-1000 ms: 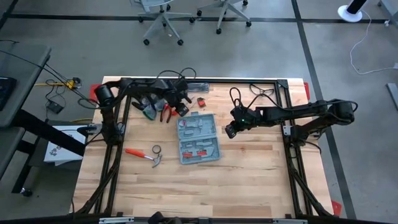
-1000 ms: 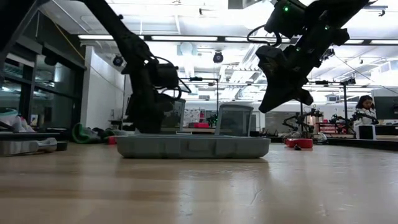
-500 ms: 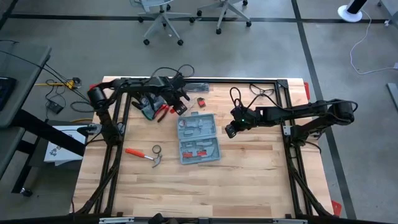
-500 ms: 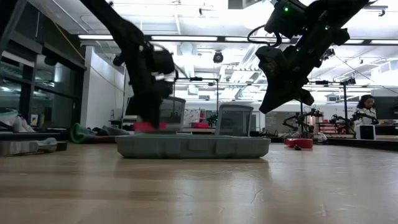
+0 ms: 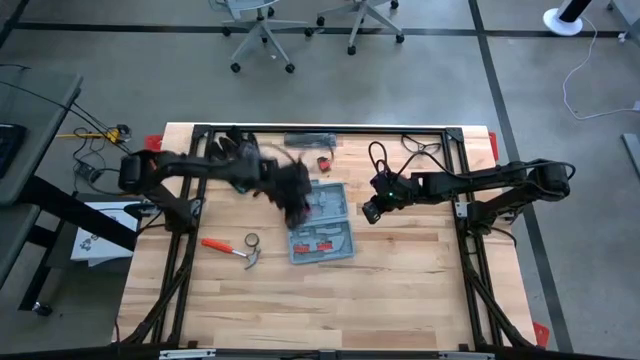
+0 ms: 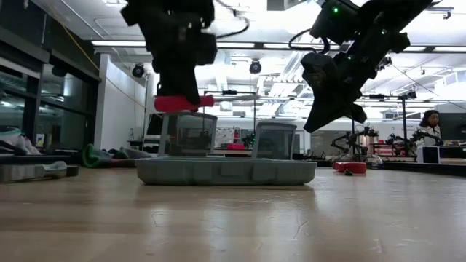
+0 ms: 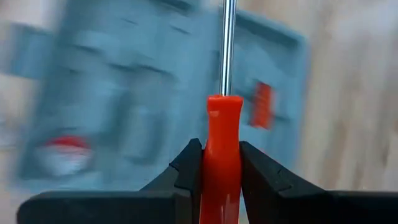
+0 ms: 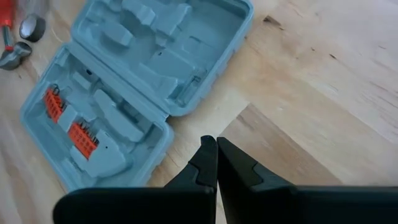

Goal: Prefit tool cases
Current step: Put the nut driver into the gray prefit tool case

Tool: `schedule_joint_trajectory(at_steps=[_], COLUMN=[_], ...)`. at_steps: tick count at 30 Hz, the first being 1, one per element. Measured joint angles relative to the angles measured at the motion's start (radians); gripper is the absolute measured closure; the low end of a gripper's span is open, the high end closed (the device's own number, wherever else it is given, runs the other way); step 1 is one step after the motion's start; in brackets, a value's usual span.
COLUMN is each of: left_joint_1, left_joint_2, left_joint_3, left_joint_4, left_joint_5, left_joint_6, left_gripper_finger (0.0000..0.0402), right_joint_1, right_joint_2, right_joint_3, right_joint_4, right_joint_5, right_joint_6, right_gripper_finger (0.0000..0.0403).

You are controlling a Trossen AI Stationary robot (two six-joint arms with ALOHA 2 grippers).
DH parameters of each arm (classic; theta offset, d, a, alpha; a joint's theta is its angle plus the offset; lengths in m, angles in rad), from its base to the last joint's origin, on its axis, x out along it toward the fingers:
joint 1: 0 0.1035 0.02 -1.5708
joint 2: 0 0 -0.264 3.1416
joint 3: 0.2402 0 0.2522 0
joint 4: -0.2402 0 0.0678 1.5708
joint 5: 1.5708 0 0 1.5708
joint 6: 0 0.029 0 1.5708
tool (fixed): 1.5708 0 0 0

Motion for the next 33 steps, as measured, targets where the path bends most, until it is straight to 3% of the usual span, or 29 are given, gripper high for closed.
schedule_joint_trajectory(at_steps=[6, 14, 21, 33], left_joint_1=[-0.181, -0.280, -0.296, -0.266], left_joint_2=[0.082, 0.251, 0.285, 0.240], left_joint_3=[0.001, 0.000, 0.004, 0.000], left_joint_4=[0.126, 0.267, 0.302, 0.173], left_joint_5=[-0.026, -0.022, -0.022, -0.034], left_joint_6=[-0.080, -0.198, -0.261, -0.212], left_gripper_finger=[0.0337, 0.0337, 0.0337, 0.0337], right_joint_1=[-0.001, 0.001, 0.015, 0.027], right_joint_2=[0.000, 0.000, 0.000, 0.000], right_joint_3=[0.000, 0.000, 0.000, 0.000], right_joint_4=[0.000, -0.001, -0.017, -0.030], right_joint_5=[-0.012, -0.060, -0.079, -0.080], right_joint_6=[-0.033, -0.043, -0.065, -0.084], right_gripper_finger=[0.0403, 0.0403, 0.0403, 0.0403])
